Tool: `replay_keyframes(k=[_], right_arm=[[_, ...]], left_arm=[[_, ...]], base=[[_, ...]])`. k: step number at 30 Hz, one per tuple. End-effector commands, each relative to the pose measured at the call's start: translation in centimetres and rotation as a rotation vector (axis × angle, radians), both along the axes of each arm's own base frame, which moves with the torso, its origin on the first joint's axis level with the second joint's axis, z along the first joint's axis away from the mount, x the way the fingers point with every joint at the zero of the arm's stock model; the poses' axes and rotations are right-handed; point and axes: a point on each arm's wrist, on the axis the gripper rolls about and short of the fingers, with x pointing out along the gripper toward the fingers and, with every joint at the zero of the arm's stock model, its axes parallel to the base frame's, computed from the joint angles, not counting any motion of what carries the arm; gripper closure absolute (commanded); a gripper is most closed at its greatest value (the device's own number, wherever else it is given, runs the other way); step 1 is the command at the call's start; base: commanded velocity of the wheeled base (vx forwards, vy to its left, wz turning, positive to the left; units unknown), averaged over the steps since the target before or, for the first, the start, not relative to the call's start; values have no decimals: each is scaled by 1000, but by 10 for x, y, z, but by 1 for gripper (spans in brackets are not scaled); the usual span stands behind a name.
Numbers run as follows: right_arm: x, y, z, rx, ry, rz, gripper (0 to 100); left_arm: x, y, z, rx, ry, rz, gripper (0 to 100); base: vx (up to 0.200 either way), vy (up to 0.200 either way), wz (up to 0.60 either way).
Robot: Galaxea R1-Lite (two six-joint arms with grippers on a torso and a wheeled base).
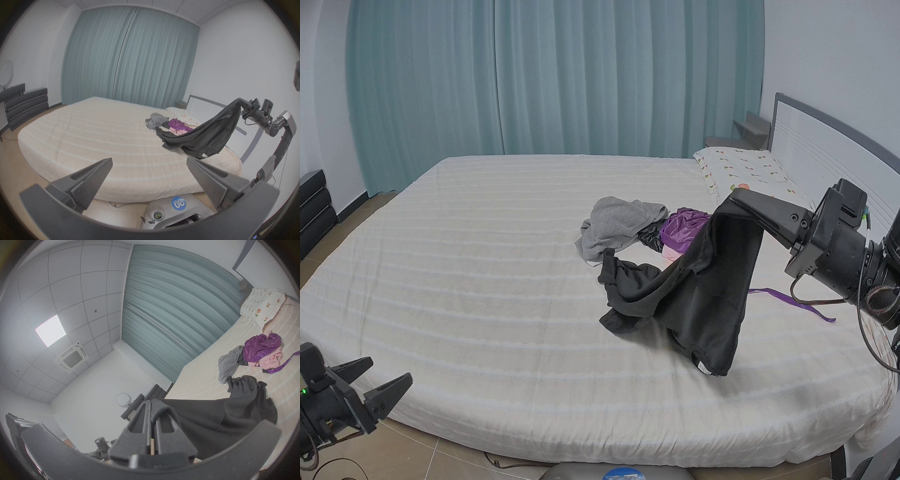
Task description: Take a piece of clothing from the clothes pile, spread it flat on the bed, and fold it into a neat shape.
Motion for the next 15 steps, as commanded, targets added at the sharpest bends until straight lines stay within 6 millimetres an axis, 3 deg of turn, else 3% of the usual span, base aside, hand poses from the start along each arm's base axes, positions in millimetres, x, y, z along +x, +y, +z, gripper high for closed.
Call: replay_keyframes(k=[1,2,5,8,10,15], right_arm=[[8,3,-6,-13,20,-7,100],[8,2,-6,-13,21,-9,100],[9,-1,-5,-10,16,-23,100],[10,-2,-5,-7,14,-28,100],[10,-3,-6,-9,17,-35,100],[11,-4,-5,-8,16,-38,100]], left_arm=[[67,-11,-23,0,241,-67,0],[83,-16,-32,8,278,-83,0],[106,-24,-46,14,311,-111,0],[118,-30,-55,19,328,-129,0],[138,-42,-68,38,332,-144,0],[166,-71,-89,26,338,-125,0]], base=[[0,0,0],[0,0,0],[0,0,0],[0,0,0],[0,0,0],[0,0,0]])
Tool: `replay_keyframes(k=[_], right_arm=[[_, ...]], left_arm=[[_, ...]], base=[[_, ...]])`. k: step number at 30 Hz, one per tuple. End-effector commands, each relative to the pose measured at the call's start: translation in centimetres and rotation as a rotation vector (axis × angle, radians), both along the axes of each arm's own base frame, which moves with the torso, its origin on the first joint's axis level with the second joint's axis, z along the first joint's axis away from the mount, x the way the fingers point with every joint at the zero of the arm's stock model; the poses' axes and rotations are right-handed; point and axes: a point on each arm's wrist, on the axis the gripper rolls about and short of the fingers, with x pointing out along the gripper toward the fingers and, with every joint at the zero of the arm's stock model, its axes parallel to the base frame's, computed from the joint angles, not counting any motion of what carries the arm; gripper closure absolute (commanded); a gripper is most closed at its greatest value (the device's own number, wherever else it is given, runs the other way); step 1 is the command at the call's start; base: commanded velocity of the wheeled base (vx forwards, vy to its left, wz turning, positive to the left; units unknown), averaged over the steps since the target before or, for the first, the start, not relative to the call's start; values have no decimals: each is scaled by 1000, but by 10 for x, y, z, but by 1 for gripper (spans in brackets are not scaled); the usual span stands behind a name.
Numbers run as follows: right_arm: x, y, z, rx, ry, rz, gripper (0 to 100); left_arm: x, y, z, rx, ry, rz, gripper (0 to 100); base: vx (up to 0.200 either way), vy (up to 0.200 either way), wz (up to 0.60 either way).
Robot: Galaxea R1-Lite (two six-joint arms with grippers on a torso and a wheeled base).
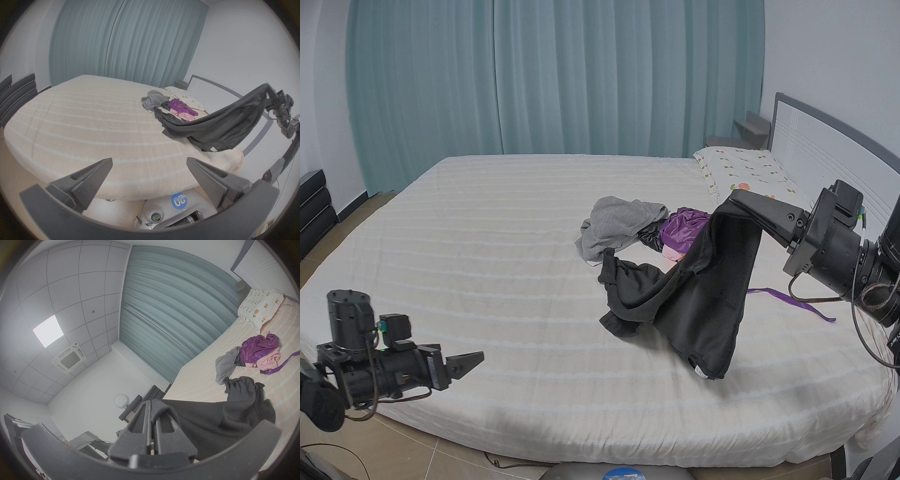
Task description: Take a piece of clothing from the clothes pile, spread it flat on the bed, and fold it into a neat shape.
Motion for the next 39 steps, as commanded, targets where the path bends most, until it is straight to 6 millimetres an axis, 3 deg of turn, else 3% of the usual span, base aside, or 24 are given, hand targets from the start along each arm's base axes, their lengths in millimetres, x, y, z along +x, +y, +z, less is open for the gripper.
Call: replay_keyframes(k=[1,15,21,30,35,39], right_arm=[[4,-3,-2,-3,6,-18,100],[5,0,0,1,-3,-9,100],[3,3,6,12,-22,0,100],[-2,18,16,18,-67,51,100],[-8,22,18,11,-88,73,100],[-8,22,18,9,-91,74,100]], left_arm=[[51,-47,-53,10,128,-33,0],[115,-113,-108,8,142,-132,0],[131,-131,-116,-13,112,-167,0],[153,-177,-123,-41,30,-238,0],[169,-190,-129,-55,-5,-241,0],[170,-191,-131,-52,-1,-241,0]], base=[[0,0,0],[0,0,0],[0,0,0],[0,0,0],[0,0,0],[0,0,0]])
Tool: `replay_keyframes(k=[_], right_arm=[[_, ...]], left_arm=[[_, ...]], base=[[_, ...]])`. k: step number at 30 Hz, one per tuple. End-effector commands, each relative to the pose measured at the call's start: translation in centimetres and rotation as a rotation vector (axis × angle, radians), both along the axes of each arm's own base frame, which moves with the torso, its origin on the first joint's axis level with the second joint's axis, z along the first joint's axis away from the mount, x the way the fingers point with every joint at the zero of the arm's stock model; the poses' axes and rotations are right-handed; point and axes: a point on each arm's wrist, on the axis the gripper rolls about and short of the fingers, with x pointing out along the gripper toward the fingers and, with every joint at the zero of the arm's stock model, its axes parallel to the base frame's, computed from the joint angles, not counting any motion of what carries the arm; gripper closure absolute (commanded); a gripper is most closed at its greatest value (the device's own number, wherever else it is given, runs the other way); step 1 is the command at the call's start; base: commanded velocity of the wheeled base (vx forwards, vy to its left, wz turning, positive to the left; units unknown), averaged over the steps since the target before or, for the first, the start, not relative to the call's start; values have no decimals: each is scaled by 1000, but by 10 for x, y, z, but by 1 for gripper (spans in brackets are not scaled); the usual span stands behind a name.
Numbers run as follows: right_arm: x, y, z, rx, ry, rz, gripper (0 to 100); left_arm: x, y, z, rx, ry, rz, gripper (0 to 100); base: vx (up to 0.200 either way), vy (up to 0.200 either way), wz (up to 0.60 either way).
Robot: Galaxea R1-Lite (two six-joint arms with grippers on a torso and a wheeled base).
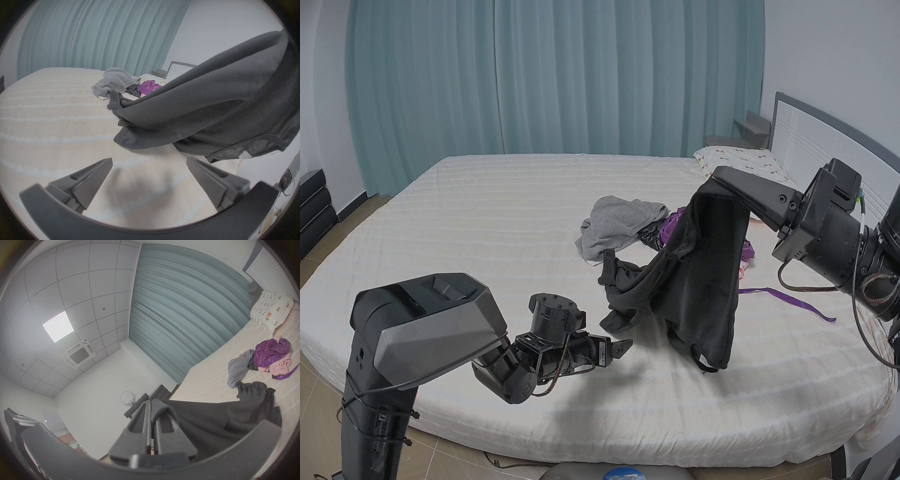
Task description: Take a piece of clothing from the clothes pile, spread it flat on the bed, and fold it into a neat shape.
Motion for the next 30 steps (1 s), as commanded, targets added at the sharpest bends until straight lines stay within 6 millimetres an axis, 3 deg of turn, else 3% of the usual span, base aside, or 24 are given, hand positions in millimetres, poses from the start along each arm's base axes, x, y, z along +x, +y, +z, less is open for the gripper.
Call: replay_keyframes(k=[1,2,4,7,15,16,25,30], right_arm=[[-2,2,1,2,-5,11,100],[-2,2,1,2,-5,11,100],[-3,3,5,8,-19,16,100],[-3,2,5,9,-20,10,100],[-1,-1,6,12,-22,-11,100],[0,-2,6,13,-21,-21,100],[14,-18,0,3,1,-96,100],[24,-30,-7,-11,27,-157,100]], left_arm=[[3,-5,-9,5,6,-5,0],[3,-5,-9,5,6,-5,0],[26,-24,-30,8,-49,42,0],[36,-33,-38,10,-72,67,0],[45,-42,-44,12,-56,66,0],[46,-43,-44,9,-54,68,100],[41,-37,-48,2,-16,92,100],[33,-12,-8,-49,-17,148,100]], base=[[0,0,0],[0,0,0],[0,0,0],[0,0,0],[0,0,0],[0,0,0],[0,0,0],[0,0,0]])
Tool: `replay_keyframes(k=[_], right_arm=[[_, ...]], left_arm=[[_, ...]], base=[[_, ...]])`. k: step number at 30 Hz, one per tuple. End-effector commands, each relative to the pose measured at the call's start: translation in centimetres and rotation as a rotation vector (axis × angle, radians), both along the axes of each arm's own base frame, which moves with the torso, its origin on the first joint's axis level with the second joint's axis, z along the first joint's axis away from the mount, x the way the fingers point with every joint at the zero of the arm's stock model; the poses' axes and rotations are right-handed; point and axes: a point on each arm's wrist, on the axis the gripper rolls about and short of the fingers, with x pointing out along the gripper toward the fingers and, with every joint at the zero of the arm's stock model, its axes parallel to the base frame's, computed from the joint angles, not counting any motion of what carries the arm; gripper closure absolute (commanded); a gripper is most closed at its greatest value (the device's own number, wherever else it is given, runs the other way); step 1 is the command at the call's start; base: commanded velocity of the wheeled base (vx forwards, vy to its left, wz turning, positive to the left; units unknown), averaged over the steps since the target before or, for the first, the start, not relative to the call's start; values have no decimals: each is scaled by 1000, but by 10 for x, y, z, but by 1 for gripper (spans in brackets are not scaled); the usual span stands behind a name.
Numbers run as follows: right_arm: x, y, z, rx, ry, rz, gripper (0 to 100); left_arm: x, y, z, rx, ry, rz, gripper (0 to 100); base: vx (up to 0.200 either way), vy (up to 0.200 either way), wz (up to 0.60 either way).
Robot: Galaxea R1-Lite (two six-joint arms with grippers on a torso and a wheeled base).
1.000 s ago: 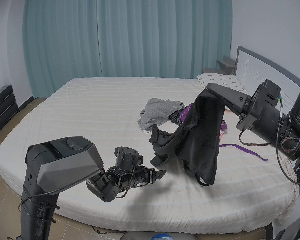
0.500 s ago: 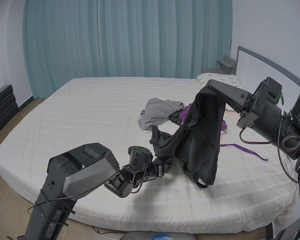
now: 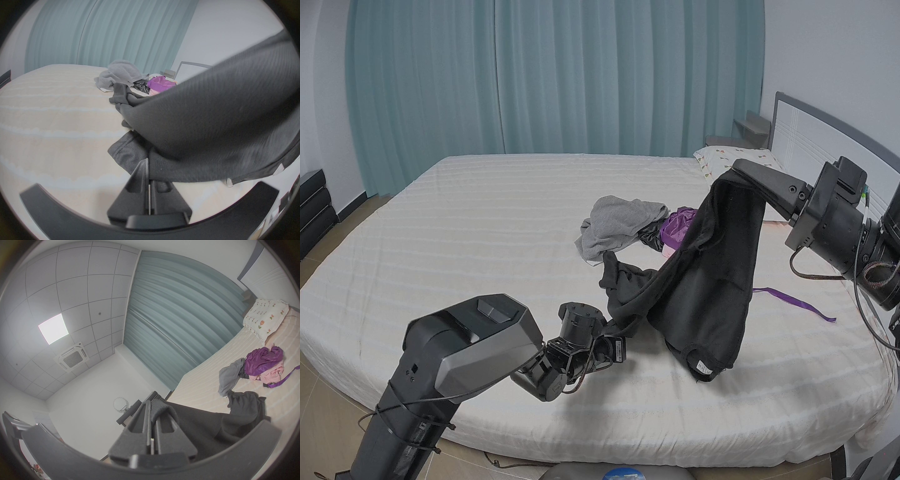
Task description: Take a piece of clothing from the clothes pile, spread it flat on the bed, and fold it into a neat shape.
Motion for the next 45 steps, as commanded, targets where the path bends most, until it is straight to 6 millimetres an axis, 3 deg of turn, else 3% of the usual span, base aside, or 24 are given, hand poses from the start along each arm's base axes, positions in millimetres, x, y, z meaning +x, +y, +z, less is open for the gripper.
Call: replay_keyframes(k=[1,3,4,13,15,16,17,21,24,26,31,34,36,38,40,45], right_arm=[[14,-15,-12,-20,41,-75,100],[18,-17,-15,-27,51,-89,100],[27,-22,-22,-38,77,-121,100],[73,-43,-48,-62,136,-258,100],[81,-44,-45,-46,106,-280,100],[81,-44,-45,-46,106,-280,100],[87,-46,-33,-18,54,-323,100],[92,-46,-9,28,-22,-382,100],[90,-43,-13,3,-24,-383,100],[88,-40,-32,-42,26,-372,100],[87,-37,-81,-129,181,-349,100],[87,-33,-92,-141,214,-339,100],[90,-29,-110,-153,245,-334,100],[90,-28,-113,-155,248,-331,100],[86,-22,-127,-148,266,-310,100],[78,-15,-138,-97,289,-276,100]], left_arm=[[-9,25,53,-70,-17,61,100],[-12,29,64,-89,-14,75,100],[-19,42,89,-128,-14,108,100],[-38,95,160,-208,-101,273,100],[-42,105,180,-232,-136,305,100],[-42,105,180,-232,-136,305,100],[-49,114,204,-249,-176,333,100],[-62,127,245,-295,-268,371,100],[-75,134,262,-321,-308,394,100],[-81,136,258,-336,-280,406,100],[-92,139,222,-343,-132,442,100],[-95,139,214,-368,-89,456,100],[-100,137,204,-426,-19,476,100],[-101,136,202,-429,-6,475,100],[-101,135,184,-401,47,488,100],[-101,133,164,-390,118,516,100]], base=[[0,0,0],[0,0,0],[0,0,0],[0,0,0],[0,0,0],[0,0,0],[0,0,0],[0,0,0],[0,0,0],[0,0,0],[0,0,0],[0,0,0],[0,0,0],[0,0,0],[0,0,0],[0,0,0]])
